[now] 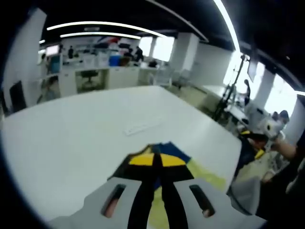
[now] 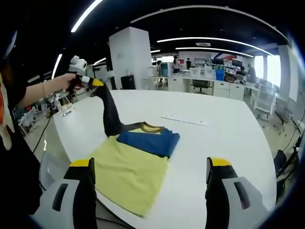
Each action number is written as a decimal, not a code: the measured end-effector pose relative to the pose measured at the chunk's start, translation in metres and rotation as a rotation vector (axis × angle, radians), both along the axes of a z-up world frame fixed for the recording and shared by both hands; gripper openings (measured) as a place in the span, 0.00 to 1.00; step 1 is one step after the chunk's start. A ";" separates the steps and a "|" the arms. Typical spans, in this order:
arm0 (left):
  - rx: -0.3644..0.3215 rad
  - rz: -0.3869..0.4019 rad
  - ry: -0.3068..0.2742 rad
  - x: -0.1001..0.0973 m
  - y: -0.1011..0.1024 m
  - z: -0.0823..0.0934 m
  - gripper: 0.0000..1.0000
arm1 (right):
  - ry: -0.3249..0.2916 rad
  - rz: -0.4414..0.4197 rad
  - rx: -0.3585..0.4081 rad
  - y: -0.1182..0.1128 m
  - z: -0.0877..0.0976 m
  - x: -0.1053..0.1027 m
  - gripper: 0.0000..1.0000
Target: Fold the garment on the visible template until the final outline fits inside the template.
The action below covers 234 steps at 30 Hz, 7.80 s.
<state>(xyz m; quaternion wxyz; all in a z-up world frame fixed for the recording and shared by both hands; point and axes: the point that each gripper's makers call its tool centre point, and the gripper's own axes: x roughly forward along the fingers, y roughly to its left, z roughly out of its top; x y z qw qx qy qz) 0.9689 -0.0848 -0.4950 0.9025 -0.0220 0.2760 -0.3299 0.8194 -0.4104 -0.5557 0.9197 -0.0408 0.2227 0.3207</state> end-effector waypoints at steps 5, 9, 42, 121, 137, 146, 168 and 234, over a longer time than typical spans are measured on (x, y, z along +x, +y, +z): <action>0.000 -0.035 0.014 0.005 -0.029 -0.009 0.00 | 0.005 -0.009 0.002 -0.003 -0.002 0.003 0.96; 0.000 -0.069 0.032 0.010 -0.055 -0.020 0.00 | 0.006 -0.017 0.000 -0.007 -0.003 0.006 0.96; 0.103 -0.106 0.140 0.044 -0.134 -0.109 0.00 | 0.041 -0.064 -0.002 -0.030 -0.020 0.010 0.96; 0.257 -0.026 0.270 0.043 -0.246 -0.264 0.00 | 0.126 -0.132 0.001 -0.070 -0.060 0.009 0.96; 0.260 -0.024 0.288 0.037 -0.245 -0.280 0.00 | 0.133 -0.148 0.001 -0.074 -0.062 0.006 0.96; 0.263 -0.052 0.277 0.037 -0.247 -0.279 0.03 | 0.132 -0.141 0.003 -0.070 -0.061 0.006 0.96; 0.204 -0.086 0.213 0.035 -0.222 -0.245 0.21 | 0.104 -0.102 0.007 -0.054 -0.047 0.009 0.96; 0.092 0.035 0.118 -0.140 0.005 -0.096 0.99 | 0.042 0.023 0.027 -0.005 -0.017 0.014 0.97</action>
